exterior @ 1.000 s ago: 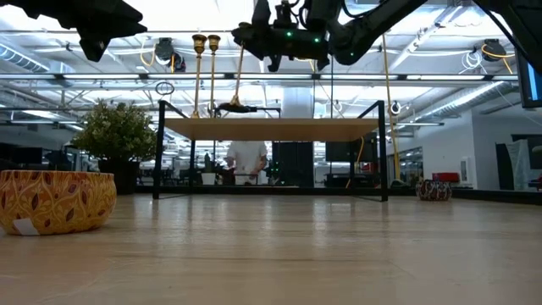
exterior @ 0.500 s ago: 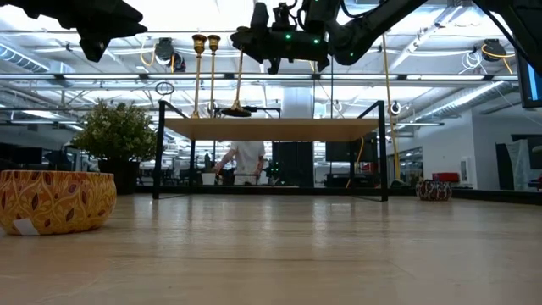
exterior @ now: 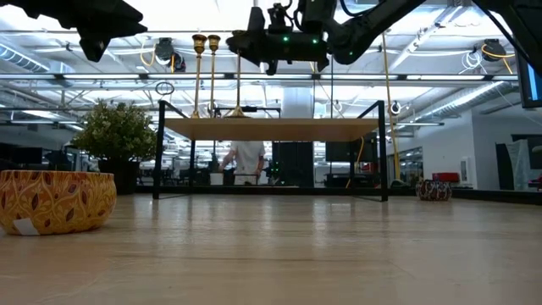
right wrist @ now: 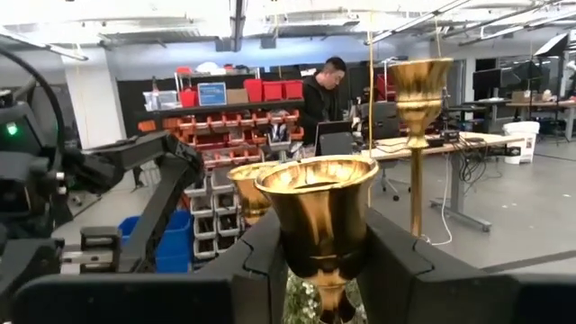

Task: Pick & Place candle stick holders
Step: Put the gold candle holder on the shelf

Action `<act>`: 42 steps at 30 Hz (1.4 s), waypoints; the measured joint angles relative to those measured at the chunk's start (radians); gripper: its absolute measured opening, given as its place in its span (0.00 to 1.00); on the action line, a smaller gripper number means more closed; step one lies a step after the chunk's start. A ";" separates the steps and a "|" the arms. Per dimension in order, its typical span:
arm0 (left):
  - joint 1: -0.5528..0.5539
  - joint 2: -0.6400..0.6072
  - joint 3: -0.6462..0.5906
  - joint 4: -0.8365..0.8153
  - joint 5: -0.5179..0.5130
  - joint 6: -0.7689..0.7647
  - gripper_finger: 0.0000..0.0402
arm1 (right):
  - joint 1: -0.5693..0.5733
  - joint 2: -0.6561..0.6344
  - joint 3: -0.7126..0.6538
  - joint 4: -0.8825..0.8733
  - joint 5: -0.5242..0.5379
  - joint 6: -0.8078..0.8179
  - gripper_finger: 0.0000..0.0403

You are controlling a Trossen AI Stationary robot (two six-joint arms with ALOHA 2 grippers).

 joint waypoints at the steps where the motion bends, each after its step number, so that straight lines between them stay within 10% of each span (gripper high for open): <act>1: 0.000 0.000 0.000 0.003 0.000 0.001 0.23 | 0.000 0.000 0.000 0.000 0.000 -0.003 0.23; 42: 0.000 0.000 0.000 0.048 0.000 0.057 0.23 | 0.014 -0.001 0.000 -0.016 0.002 -0.003 0.32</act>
